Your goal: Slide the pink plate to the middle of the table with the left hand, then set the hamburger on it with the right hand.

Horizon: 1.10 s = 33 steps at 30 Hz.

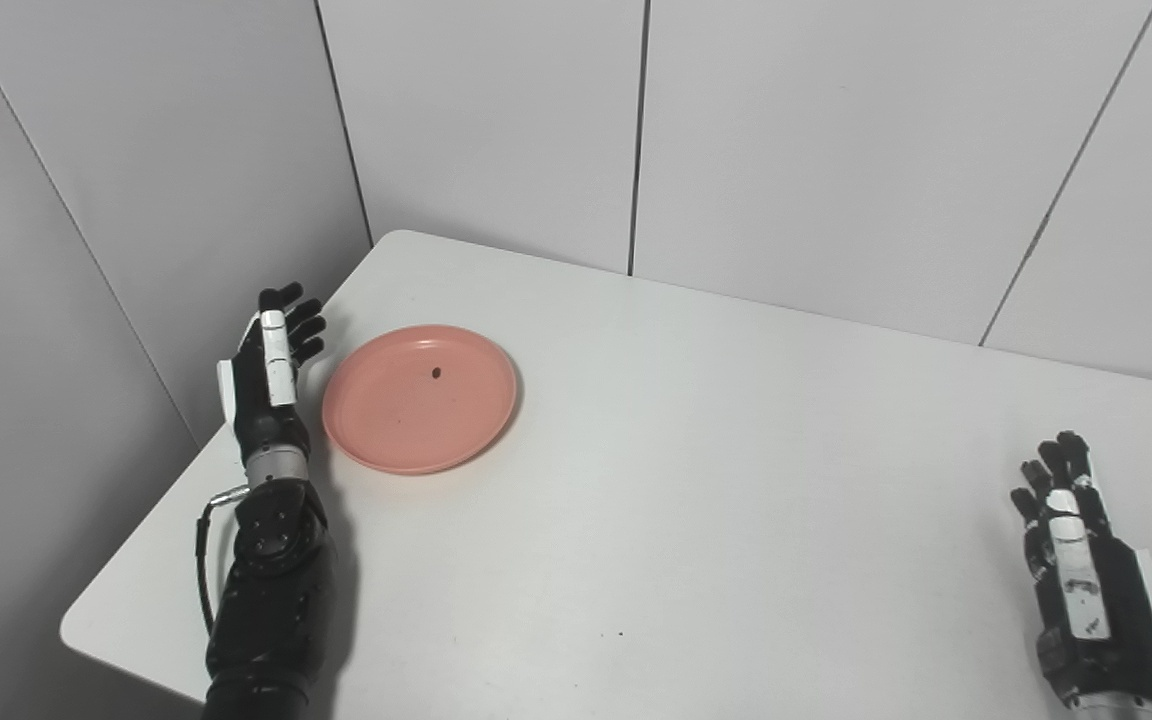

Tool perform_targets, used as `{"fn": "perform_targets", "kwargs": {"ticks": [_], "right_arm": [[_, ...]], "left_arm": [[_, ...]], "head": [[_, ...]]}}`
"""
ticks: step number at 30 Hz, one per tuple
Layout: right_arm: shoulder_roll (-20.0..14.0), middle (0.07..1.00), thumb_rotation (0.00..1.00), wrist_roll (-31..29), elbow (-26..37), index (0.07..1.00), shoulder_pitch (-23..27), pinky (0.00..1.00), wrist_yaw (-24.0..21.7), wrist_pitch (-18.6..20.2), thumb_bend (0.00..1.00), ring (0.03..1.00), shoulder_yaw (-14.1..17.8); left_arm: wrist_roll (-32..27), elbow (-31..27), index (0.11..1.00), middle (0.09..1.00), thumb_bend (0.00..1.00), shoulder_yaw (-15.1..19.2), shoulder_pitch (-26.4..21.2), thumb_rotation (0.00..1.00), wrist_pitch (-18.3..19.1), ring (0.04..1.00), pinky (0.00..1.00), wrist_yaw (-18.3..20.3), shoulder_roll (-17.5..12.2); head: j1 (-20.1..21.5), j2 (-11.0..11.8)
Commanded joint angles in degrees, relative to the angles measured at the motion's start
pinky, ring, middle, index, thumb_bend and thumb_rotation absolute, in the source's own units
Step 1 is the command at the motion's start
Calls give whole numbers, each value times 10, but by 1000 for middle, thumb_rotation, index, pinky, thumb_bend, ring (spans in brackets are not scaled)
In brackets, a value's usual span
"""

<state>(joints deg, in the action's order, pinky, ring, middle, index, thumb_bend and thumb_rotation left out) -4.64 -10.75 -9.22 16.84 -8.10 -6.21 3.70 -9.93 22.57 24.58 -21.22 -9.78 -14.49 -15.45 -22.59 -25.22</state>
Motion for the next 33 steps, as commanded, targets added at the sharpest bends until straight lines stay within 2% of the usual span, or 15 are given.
{"fn": "perform_targets", "kwargs": {"ticks": [1, 6, 13, 19, 23, 33], "right_arm": [[0, 1000, 795, -2, 13, 1000, 10, 1000, 0, -20, 576, 1000, 3], [2, 996, 786, -2, 15, 999, 10, 1000, 3, -19, 579, 999, 4], [2, 995, 795, -3, 22, 999, 9, 1000, 4, -12, 582, 1000, 3], [3, 993, 786, -3, 29, 998, 7, 1000, 4, -10, 570, 999, 2], [6, 993, 782, -2, 34, 998, 6, 1000, 7, -5, 578, 999, 2], [6, 997, 796, 6, 28, 1000, 8, 1000, 14, -12, 578, 1000, -2]], "left_arm": [[-4, -12, 769, 770, 820, -8, -17, 1000, 13, 799, 840, 16, -19], [-22, -21, 768, 770, 794, -20, -21, 1000, 53, 795, 814, 36, -11], [-54, -38, 778, 786, 827, -28, -24, 982, 96, 816, 826, 55, 4], [-68, -45, 755, 770, 836, -50, -23, 989, 101, 797, 806, 81, 9], [-93, -53, 774, 779, 822, -59, -24, 999, 115, 804, 825, 106, 18], [-97, -70, 788, 787, 830, -99, -28, 987, 138, 805, 807, 136, 57]], "head": [[0, -1], [1, -2], [2, -3], [5, -6], [8, -7], [21, -12]]}}
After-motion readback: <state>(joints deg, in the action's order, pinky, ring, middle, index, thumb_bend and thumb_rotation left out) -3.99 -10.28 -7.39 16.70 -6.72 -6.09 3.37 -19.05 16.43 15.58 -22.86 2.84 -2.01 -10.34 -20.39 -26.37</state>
